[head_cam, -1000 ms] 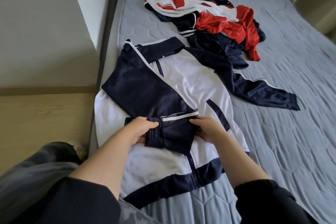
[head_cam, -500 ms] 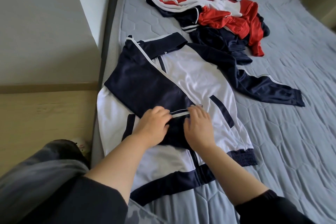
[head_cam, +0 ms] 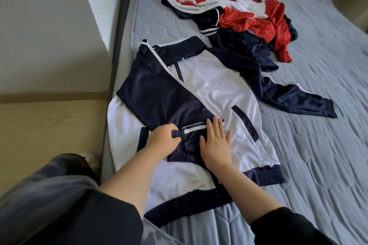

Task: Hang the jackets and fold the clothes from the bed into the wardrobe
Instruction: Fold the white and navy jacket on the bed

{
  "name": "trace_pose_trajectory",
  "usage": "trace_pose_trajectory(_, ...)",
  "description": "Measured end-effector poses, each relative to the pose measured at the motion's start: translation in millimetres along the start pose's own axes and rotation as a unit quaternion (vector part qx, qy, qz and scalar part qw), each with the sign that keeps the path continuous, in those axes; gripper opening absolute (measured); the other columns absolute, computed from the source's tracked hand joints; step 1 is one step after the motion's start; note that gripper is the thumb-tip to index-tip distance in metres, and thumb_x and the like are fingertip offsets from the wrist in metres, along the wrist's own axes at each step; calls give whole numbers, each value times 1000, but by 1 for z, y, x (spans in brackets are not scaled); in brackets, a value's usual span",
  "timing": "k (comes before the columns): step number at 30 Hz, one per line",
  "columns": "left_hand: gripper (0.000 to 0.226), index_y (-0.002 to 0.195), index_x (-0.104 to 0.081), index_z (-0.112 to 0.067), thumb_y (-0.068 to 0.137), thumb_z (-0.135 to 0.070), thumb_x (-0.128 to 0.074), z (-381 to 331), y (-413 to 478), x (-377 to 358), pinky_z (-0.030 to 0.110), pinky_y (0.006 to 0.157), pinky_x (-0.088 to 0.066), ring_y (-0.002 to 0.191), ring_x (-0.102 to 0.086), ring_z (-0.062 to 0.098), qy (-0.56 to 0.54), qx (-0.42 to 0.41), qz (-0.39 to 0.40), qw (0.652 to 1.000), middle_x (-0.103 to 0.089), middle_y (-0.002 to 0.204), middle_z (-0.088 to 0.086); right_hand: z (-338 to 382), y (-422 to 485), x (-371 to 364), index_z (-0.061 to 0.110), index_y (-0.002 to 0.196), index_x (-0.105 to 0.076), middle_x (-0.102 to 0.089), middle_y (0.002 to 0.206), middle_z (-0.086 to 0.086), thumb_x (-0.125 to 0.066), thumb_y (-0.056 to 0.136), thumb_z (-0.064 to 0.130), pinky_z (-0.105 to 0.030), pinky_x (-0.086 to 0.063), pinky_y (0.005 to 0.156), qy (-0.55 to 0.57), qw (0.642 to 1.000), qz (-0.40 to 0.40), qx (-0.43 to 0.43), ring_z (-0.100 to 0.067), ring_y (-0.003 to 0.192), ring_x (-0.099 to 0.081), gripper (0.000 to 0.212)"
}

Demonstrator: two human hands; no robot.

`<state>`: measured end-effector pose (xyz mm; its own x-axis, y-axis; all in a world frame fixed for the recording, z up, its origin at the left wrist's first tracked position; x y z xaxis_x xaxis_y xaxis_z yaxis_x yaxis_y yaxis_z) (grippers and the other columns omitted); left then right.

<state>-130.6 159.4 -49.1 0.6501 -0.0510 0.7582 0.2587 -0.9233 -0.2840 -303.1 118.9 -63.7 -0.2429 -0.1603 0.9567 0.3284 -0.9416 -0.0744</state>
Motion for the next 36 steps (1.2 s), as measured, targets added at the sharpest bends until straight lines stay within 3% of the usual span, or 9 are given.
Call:
trace_pose_trajectory(6, 10, 72, -57, -9, 80, -4, -61, 19, 9, 20, 21, 47, -44, 64, -54, 24, -153, 153, 187, 958, -52, 72, 9, -7, 1, 17, 15, 151, -20, -23, 156, -5, -43, 97, 26, -38, -16, 119, 206, 975, -77, -36, -20, 145, -19, 59)
trace_pose_trajectory(10, 4, 72, -54, -4, 75, -2, -52, 38, 7, 31, 37, 61, -58, 64, -56, 30, -96, 209, 152, 961, -51, 71, 14, -19, 11, 19, 17, 143, -35, -57, 108, 10, -47, 96, 29, -18, -42, 78, 365, 917, -58, -152, -5, 96, -58, 50)
trace_pose_trajectory(15, 12, 83, -58, -2, 73, -6, -53, 36, 4, 39, 36, 75, -57, 73, -60, 31, -25, 228, 124, 965, -57, 80, 14, -22, 31, 13, 9, 106, -65, -66, 86, -16, -50, 96, 27, -44, -54, 76, 465, 860, 0, -210, -30, 74, -62, 26)
trace_pose_trajectory(18, 8, 71, -49, -7, 77, -10, -54, 36, 5, 51, 26, 58, -45, 64, -51, 25, 70, 218, 108, 967, -51, 71, 7, -21, 33, 10, 10, 78, -66, -56, 63, -5, -56, 94, 28, -31, -48, 53, 491, 840, 32, -229, -17, 53, -52, 26)
trace_pose_trajectory(21, 8, 87, -54, -12, 80, -14, -56, 34, 4, 64, 29, 68, -43, 84, -56, 26, 147, 222, 56, 962, -56, 90, 5, -20, 34, 4, 7, 68, -61, -50, 53, 1, -60, 91, 30, -26, -39, 49, 466, 850, 63, -239, -14, 48, -45, 32)
trace_pose_trajectory(26, 42, 124, -46, -21, 85, -32, -55, -37, 2, 50, 39, 85, -38, 116, -43, 30, 249, -67, -158, 953, -45, 125, 6, -16, 38, 4, 7, 67, -52, -42, 56, -1, -60, 91, 25, -25, -35, 54, 382, 893, 54, -230, -17, 53, -41, 31)
trace_pose_trajectory(28, 56, 145, -29, -22, 93, -40, -43, -45, -5, 13, 44, 105, -27, 137, -25, 30, 254, -152, -86, 951, -30, 148, 7, -15, 38, 11, 10, 62, -45, -44, 55, 0, -56, 94, 23, -25, -30, 48, 301, 930, 21, -209, -19, 55, -43, 36)
trace_pose_trajectory(32, 64, 153, -1, -26, 99, -48, -28, -7, -10, -29, 48, 116, 2, 147, 11, 24, 296, -111, 15, 949, 7, 161, 1, -1, 26, 29, 10, 120, -49, -56, 117, -6, -47, 95, 16, -36, -44, 83, 153, 975, -69, -147, -27, 104, -52, 26)
trace_pose_trajectory(36, 62, 152, 3, -28, 99, -50, -22, -2, -8, -28, 50, 115, 8, 146, 15, 24, 313, -124, -11, 942, 9, 160, -1, 40, 13, 32, 8, 142, -39, -34, 152, -10, -44, 95, 17, -44, -17, 116, 20, 987, -136, 88, -27, 143, -25, 48)
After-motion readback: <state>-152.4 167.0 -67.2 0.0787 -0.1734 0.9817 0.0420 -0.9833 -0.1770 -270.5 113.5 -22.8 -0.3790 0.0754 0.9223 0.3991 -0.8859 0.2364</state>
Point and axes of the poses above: each hand's wrist, its own y-axis towards the middle knuckle, its own x-axis out of the back of the hand, z = x × y, the point moved 7 cm from there along y, towards the middle knuckle
